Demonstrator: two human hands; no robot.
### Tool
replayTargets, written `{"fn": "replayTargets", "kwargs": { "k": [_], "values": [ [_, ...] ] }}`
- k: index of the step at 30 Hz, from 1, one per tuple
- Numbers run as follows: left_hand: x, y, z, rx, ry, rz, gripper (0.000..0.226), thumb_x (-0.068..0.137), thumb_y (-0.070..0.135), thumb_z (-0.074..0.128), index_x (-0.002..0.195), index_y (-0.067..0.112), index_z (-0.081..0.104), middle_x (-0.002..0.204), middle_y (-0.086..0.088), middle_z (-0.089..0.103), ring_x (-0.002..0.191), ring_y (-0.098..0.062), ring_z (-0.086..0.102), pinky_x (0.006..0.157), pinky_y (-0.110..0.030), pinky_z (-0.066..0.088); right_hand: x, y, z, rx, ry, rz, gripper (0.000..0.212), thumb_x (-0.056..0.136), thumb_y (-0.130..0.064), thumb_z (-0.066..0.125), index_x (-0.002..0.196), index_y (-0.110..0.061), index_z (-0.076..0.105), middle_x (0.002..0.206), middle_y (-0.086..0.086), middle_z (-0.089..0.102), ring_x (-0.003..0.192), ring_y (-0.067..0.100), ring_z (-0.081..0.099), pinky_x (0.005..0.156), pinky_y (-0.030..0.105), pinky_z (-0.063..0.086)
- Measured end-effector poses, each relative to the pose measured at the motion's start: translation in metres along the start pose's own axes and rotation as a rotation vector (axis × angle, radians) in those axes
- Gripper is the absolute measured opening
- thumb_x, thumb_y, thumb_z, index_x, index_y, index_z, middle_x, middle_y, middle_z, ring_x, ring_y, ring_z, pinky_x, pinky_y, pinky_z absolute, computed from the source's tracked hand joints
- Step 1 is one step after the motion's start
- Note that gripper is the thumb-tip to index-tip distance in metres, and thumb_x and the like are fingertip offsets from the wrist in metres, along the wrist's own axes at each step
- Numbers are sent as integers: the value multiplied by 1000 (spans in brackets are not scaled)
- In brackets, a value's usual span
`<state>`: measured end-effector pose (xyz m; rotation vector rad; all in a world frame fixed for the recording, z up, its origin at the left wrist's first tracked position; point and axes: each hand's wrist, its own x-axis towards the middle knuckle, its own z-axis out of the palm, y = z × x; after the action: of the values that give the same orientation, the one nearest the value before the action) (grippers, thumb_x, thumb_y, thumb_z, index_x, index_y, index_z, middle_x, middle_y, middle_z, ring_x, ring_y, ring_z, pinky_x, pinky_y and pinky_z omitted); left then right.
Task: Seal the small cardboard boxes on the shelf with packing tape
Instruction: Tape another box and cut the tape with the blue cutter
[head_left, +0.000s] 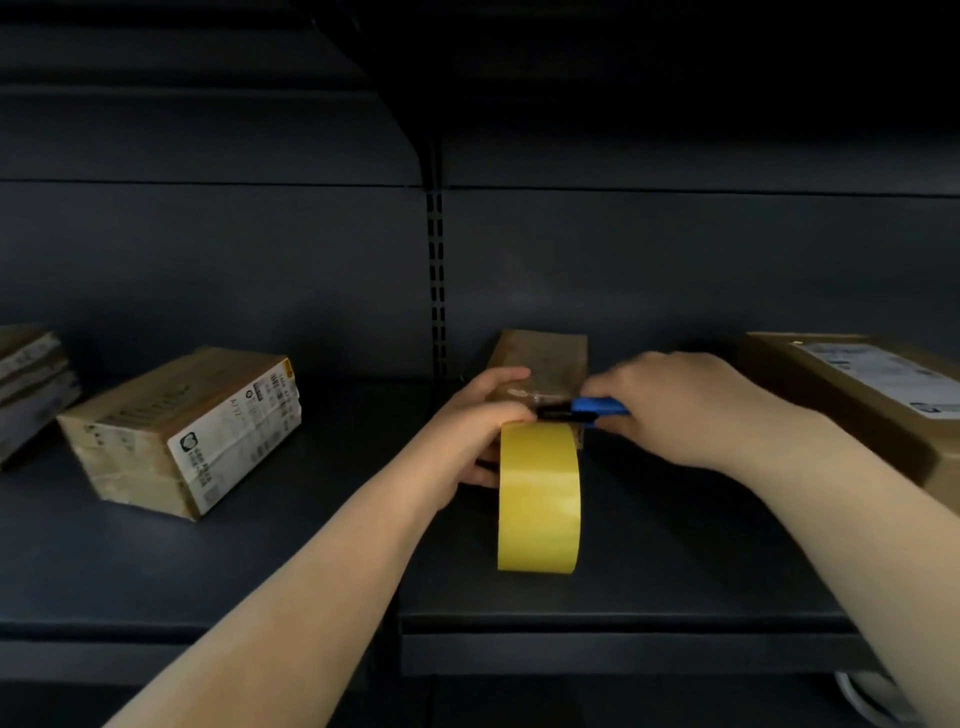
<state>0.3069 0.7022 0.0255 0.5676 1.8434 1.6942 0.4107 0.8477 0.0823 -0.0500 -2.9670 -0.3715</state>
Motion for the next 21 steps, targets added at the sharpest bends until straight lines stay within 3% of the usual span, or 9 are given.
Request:
{"fn": "replayTargets", "kwargs": {
  "k": [3, 5, 7, 12, 13, 15, 17, 18, 21],
  "values": [
    [1, -1, -2, 18, -2, -12, 52, 83, 13, 60, 123, 44, 49, 107, 6, 49, 97, -23, 59, 61, -33, 54, -7, 11, 5, -108, -184, 19, 21, 89, -38, 54, 110, -33, 58, 98, -6, 61, 83, 13, 60, 64, 25, 45],
    [2, 0, -3, 25, -6, -14, 50, 83, 14, 60, 117, 49, 49, 103, 9, 47, 93, -20, 58, 59, -32, 54, -14, 23, 8, 176, -330, 101, 15, 89, -40, 55, 101, -31, 59, 86, -6, 63, 65, 9, 63, 55, 21, 45],
    [3, -1, -2, 29, -3, -13, 49, 83, 15, 60, 115, 50, 48, 103, 10, 46, 94, -21, 57, 60, -32, 54, -19, 34, 16, 363, -352, 126, 16, 89, -39, 55, 88, -25, 62, 76, -2, 64, 60, 9, 63, 59, 24, 47],
    [0, 0, -2, 40, -5, -11, 51, 84, 15, 60, 123, 46, 48, 110, 5, 47, 99, -24, 57, 63, -34, 54, -15, 33, 47, 174, -421, 234, 43, 91, -52, 43, 86, -14, 64, 76, -3, 58, 67, 9, 54, 60, 26, 42],
    [-1, 1, -2, 36, -7, -9, 53, 84, 15, 59, 126, 45, 46, 112, 4, 48, 100, -24, 58, 64, -34, 54, -11, 32, 45, 174, -367, 286, 49, 88, -60, 39, 86, -18, 64, 78, -3, 60, 68, 9, 55, 59, 25, 43],
    [-3, 1, -2, 35, -19, 5, 55, 85, 14, 59, 129, 43, 45, 112, 3, 48, 100, -23, 57, 66, -34, 53, -1, 29, 36, 291, -86, 320, 63, 79, -73, 28, 97, -26, 65, 94, -5, 66, 82, 11, 61, 64, 24, 45],
    [-4, 1, -1, 35, -36, 25, 55, 85, 15, 59, 131, 41, 43, 113, 2, 50, 102, -24, 56, 68, -34, 52, 16, 18, 32, 416, 290, 221, 79, 73, -78, 18, 119, -29, 60, 121, -4, 63, 108, 18, 58, 80, 29, 44],
    [-4, 2, 0, 37, -40, 31, 56, 85, 15, 59, 132, 39, 42, 116, -1, 52, 104, -25, 57, 70, -35, 52, 25, 8, 33, 433, 373, 162, 82, 74, -77, 17, 126, -28, 56, 130, -3, 58, 118, 19, 53, 89, 31, 43],
    [-4, 1, 0, 22, -22, 30, 62, 86, 11, 58, 138, 37, 37, 125, -7, 53, 104, -23, 57, 69, -31, 50, 50, -18, 53, 421, 299, 61, 66, 84, -64, 39, 136, -23, 47, 144, -1, 45, 132, 18, 40, 105, 32, 35]
  ]
}}
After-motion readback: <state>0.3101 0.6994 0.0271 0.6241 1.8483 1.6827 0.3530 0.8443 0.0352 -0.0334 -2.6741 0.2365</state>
